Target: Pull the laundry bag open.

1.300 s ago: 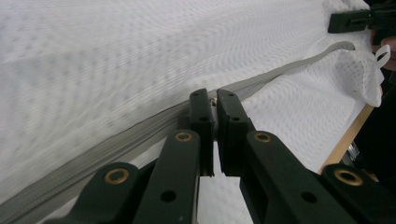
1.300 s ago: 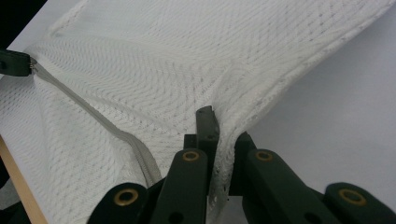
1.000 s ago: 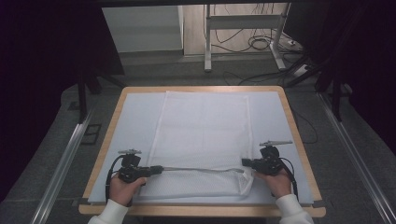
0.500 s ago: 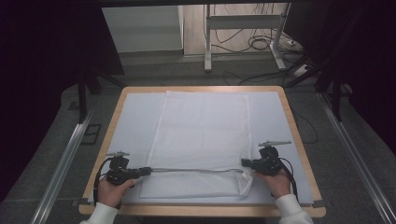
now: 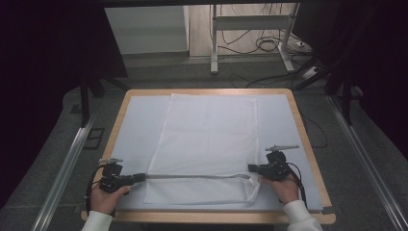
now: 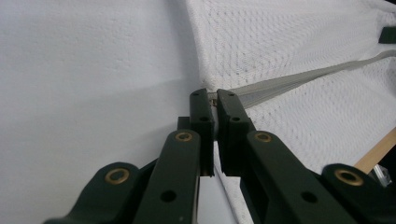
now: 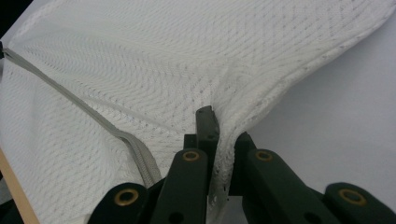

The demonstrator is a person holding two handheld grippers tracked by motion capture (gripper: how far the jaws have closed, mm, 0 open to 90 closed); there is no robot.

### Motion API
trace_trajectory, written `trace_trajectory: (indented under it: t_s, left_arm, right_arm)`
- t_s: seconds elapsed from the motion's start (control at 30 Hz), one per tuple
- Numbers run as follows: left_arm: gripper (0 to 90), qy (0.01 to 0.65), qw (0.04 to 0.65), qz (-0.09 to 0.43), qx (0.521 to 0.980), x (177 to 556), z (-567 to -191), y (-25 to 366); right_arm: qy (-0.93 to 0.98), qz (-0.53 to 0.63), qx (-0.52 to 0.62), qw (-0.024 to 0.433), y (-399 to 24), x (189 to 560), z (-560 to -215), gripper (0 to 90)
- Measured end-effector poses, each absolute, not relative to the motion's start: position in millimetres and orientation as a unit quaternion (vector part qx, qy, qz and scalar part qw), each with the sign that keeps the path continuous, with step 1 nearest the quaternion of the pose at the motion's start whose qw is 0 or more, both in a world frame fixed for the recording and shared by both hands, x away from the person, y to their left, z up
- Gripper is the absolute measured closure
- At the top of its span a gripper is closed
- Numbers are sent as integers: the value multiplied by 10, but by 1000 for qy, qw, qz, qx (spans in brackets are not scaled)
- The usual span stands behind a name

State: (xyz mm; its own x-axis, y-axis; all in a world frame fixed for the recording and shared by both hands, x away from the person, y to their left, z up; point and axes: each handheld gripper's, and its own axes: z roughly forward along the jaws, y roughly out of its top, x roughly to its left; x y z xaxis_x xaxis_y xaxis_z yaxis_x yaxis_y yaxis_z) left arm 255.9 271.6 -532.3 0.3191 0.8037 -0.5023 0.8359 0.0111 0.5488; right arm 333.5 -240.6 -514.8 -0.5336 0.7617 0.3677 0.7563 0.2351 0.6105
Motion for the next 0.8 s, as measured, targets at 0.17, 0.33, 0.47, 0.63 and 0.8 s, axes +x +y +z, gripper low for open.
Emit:
trace_trajectory:
  t_s: [0.17, 0.33, 0.47, 0.63, 0.8]
  left_arm:
    - [864, 579, 405, -11, 708, 2564, -5296, 2672]
    - [863, 573, 409, -3, 710, 2556, -5290, 2658]
    - [784, 562, 412, 27, 717, 2538, -5258, 2623]
    - [478, 539, 445, 108, 707, 2474, -5072, 2548]
    - [387, 519, 441, 114, 723, 2493, -5044, 2451]
  right_arm:
    - [785, 386, 484, 6, -2421, 3343, -5147, 877]
    - [786, 387, 482, 10, -2417, 3337, -5144, 862]
    - [788, 383, 481, 40, -2422, 3322, -5128, 659]
    - [780, 394, 481, 62, -2531, 3266, -5044, 441]
    - [779, 400, 474, 91, -2688, 3200, -4989, 334]
